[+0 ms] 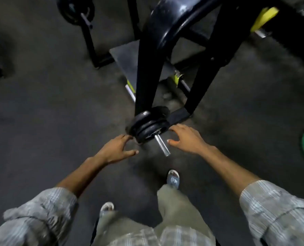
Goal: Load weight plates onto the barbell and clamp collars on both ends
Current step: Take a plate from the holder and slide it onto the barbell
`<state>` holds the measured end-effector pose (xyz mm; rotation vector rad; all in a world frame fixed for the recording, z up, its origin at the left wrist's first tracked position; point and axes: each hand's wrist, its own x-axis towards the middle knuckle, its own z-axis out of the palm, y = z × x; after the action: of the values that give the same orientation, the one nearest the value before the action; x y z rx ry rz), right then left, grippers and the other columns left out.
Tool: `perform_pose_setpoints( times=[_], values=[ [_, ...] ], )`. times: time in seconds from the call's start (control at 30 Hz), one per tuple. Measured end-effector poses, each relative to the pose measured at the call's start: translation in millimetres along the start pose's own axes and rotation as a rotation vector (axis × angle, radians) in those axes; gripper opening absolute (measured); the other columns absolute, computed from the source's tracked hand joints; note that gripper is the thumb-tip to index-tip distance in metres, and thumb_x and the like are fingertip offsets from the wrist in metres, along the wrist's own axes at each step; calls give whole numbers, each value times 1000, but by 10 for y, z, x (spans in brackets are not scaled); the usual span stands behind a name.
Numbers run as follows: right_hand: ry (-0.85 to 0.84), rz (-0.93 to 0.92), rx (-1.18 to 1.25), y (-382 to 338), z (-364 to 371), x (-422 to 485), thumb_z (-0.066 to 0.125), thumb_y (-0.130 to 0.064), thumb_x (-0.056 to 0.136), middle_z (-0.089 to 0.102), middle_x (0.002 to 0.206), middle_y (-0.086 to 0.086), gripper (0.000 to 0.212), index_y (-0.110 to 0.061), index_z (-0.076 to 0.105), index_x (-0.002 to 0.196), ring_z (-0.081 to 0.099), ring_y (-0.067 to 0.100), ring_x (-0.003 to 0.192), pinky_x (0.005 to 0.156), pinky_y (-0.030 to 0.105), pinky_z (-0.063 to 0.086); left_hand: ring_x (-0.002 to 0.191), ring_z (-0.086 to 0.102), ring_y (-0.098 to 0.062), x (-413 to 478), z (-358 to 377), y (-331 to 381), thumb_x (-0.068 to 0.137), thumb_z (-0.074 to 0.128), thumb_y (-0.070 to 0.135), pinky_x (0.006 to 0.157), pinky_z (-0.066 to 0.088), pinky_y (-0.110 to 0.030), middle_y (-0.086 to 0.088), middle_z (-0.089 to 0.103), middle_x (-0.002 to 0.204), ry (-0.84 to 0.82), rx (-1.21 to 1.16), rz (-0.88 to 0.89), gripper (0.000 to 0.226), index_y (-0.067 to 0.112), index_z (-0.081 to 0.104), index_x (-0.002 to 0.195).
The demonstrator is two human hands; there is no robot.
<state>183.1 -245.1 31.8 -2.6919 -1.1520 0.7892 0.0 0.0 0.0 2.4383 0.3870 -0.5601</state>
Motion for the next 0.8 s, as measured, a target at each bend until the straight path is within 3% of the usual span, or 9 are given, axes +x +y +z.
perform_pose_setpoints(
  times=[0.2,0.37,0.47,0.57,0.67,0.73,0.8],
  values=[
    [-190,-70,36,500,177,648,65,-47,93,48,154,11,74,-18,38,155,51,34,138,108,45,47,143,44,-25,478,441,186,89,64,63,115,35,-35,-9,42,159,24,-218,-271,87,19,33,157],
    [-246,-108,28,725,418,1170,64,-46,98,13,174,9,94,-11,10,166,32,31,155,119,40,36,153,30,-22,906,766,224,91,69,51,117,22,-24,-7,27,168,124,-355,-349,94,13,20,162],
    [-242,-117,60,791,678,1330,66,-45,96,5,176,4,98,-16,4,166,28,29,156,118,39,36,157,18,-19,1119,1061,201,90,70,51,119,14,-21,-9,15,171,130,-423,-373,103,10,11,163],
    [-172,-110,115,841,968,1343,73,-40,92,9,175,4,101,-18,8,166,32,29,154,115,41,40,159,6,-18,1227,1337,252,87,74,49,125,10,-25,-9,3,172,168,-470,-382,112,8,2,163],
    [13,-139,103,906,1129,1373,80,-35,86,35,162,9,88,-15,32,158,51,34,136,101,43,50,152,28,-22,1238,1447,243,84,78,43,124,28,-35,-9,23,166,325,-491,-397,103,10,18,161],
    [104,-174,64,906,1171,1466,83,-35,84,50,146,11,75,-14,46,145,57,33,125,92,43,54,138,44,-22,1249,1461,163,81,80,39,115,41,-39,-8,39,153,403,-437,-384,90,12,33,153],
    [150,-198,45,890,1185,1566,84,-36,82,55,134,11,64,-13,53,132,58,31,119,85,42,56,128,49,-25,1295,1445,88,79,79,39,107,47,-41,-8,46,141,403,-315,-370,80,13,44,145]
  ],
)
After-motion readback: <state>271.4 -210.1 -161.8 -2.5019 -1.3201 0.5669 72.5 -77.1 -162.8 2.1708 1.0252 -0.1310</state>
